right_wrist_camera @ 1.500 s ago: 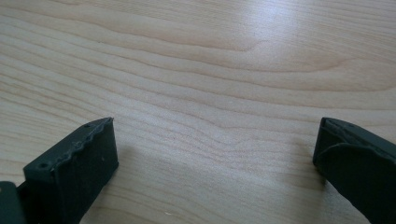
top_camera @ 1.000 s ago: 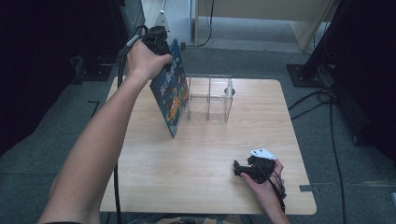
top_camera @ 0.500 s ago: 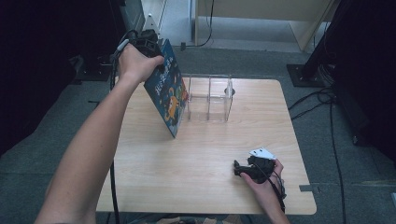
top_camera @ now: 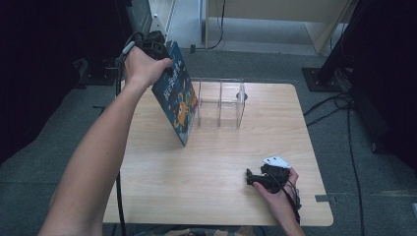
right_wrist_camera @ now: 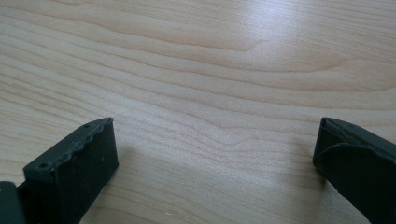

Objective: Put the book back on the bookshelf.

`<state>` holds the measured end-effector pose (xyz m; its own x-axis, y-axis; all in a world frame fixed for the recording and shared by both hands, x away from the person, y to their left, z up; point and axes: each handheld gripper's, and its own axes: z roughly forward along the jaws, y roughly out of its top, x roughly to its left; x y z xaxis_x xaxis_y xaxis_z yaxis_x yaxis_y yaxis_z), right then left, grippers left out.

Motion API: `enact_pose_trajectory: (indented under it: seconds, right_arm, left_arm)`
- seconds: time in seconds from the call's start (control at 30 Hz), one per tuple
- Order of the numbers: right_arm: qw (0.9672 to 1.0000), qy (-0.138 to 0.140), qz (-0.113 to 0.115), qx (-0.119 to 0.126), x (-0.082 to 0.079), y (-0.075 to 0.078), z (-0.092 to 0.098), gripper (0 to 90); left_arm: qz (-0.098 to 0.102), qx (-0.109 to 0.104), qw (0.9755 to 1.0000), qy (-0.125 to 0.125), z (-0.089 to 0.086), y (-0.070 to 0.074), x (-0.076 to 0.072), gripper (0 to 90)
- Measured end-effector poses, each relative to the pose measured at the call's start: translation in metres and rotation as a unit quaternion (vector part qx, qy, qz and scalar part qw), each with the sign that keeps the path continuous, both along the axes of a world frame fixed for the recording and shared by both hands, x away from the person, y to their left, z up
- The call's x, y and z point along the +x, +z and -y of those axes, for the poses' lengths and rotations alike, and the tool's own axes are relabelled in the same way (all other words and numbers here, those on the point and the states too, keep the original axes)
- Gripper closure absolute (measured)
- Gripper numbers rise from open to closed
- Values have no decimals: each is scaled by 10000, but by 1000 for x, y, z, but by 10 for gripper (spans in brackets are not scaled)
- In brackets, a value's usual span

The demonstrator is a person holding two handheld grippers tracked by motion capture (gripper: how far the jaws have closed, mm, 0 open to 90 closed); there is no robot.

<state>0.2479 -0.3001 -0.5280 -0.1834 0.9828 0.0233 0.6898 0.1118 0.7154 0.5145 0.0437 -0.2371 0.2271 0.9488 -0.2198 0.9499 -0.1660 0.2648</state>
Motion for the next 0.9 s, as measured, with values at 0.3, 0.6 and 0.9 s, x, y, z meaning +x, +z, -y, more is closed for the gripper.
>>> enact_pose_trajectory:
  seconds: [0.3,0.6,0.9]
  right_arm:
    - [10000,0,0,0,0,0,0,0]
    - [10000,4,-6,-1,0,0,0,0]
    - [10000,0,-1,1,0,0,0,0]
  left_arm:
    - [45,-125,9999,48,-1,-1,2,845]
    - [108,-209,9997,91,-2,-1,2,845]
    - [102,-258,9995,139,-4,-6,3,845]
